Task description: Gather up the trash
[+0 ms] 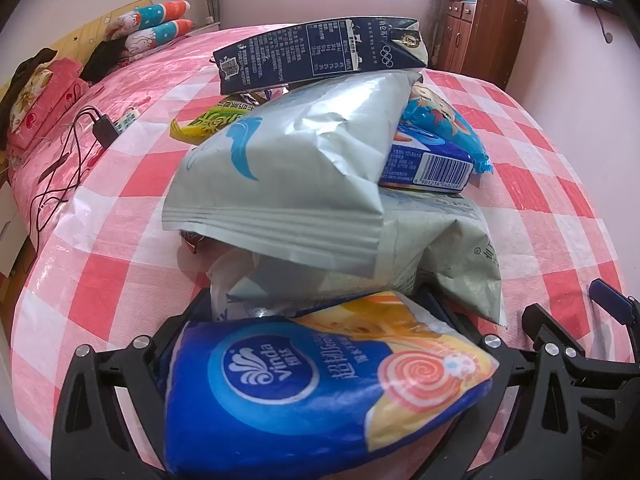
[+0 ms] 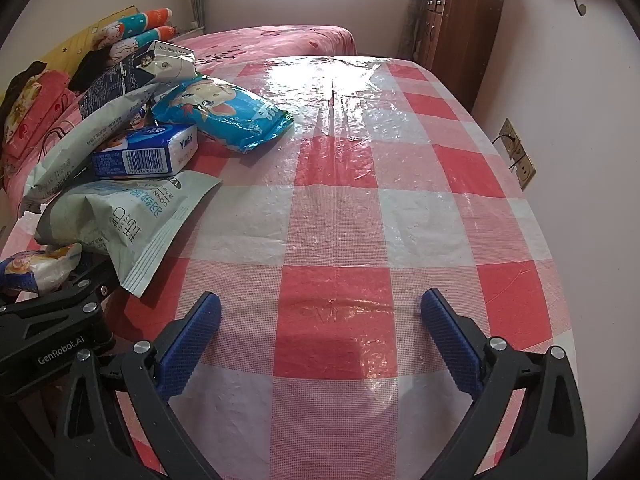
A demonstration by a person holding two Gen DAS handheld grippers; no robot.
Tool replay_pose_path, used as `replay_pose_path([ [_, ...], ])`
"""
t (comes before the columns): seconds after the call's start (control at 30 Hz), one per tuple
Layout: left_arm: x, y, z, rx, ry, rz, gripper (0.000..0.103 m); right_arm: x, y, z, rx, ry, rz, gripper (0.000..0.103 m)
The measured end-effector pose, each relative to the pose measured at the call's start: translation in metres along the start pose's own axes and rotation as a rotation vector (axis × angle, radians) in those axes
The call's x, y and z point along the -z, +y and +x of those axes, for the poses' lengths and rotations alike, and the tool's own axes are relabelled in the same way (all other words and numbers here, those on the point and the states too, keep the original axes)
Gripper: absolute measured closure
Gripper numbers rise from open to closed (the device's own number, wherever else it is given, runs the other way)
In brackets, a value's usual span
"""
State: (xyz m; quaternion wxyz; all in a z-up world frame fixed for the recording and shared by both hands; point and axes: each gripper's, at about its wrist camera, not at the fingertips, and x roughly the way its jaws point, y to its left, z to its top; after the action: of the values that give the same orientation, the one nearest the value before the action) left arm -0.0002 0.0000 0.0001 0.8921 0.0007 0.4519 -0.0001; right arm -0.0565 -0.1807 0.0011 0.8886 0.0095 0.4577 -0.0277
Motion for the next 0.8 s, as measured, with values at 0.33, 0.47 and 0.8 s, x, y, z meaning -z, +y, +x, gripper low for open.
replay_pose_path([
  [0.33,0.000,0.000,0.000,-0.001,0.000,0.001,0.004,0.001,0.001,-0.001,0.008,0.003,-0.003,0.004],
  [0.47,-0.001,-0.001,0.000,-0.005,-0.003,0.024,0.004,0.006,0.007,-0.009,0.037,-0.027,-0.009,0.004],
  [0.8,0.011,-0.001,-0.032,-0.007,-0.088,0.058,0.004,0.021,0.012,-0.063,0.049,-0.186,0.009,0.004],
])
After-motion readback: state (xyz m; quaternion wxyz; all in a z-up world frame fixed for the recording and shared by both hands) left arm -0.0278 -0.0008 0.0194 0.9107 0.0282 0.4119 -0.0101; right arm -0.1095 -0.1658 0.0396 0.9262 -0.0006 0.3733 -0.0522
